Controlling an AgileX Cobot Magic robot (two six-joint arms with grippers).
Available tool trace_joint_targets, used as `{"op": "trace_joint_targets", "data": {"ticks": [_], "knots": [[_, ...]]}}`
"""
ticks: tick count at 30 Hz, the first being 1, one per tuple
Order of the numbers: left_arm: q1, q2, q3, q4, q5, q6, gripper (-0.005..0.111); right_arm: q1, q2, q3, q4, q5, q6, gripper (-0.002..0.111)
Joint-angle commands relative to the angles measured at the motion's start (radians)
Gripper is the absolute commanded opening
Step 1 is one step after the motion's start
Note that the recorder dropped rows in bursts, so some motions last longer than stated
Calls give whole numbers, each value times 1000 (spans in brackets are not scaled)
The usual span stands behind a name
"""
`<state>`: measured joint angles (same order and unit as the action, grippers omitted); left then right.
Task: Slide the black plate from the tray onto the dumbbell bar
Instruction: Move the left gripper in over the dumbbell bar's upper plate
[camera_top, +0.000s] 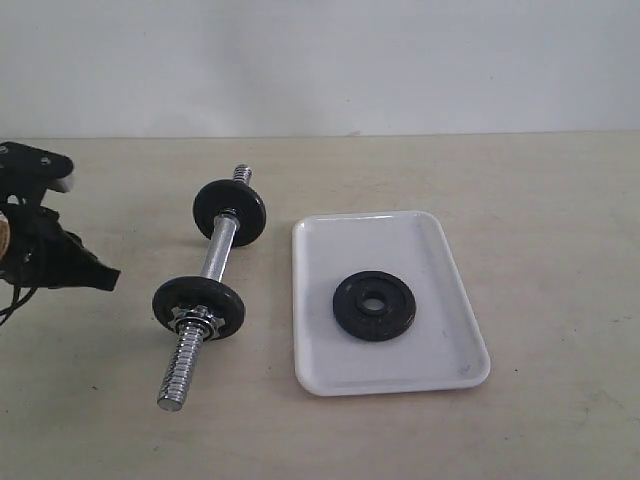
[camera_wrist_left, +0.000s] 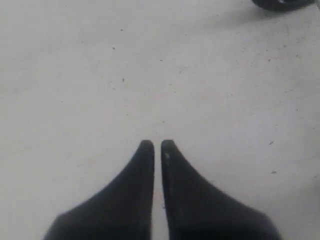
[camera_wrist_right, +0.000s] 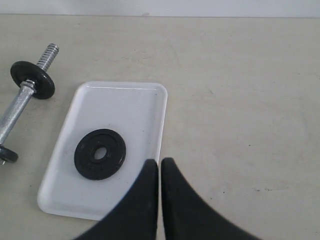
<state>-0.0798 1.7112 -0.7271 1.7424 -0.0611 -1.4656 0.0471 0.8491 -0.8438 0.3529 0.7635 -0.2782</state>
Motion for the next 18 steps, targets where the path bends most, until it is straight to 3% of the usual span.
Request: {"op": "trace_joint_targets", "data": {"ticks": [1, 5, 8, 10, 13, 18], "knots": [[-106, -47, -7, 2, 175, 193, 4, -6, 0, -6, 6, -1, -8, 0], [-195, -95, -29, 2, 269, 314, 4, -6, 0, -6, 6, -1, -8, 0], [-228, -115, -79, -7, 268, 188, 4, -6, 0, -6, 8, 5, -8, 0], [-234, -117, -133, -147, 245, 69, 4, -6, 0, -6, 8, 15, -8, 0], [-245, -117, -185, -275, 137, 157, 4, -6, 0, -6, 13, 24, -8, 0], [-331, -100, -240, -343, 197, 192, 4, -6, 0, -6, 34, 26, -8, 0]]}}
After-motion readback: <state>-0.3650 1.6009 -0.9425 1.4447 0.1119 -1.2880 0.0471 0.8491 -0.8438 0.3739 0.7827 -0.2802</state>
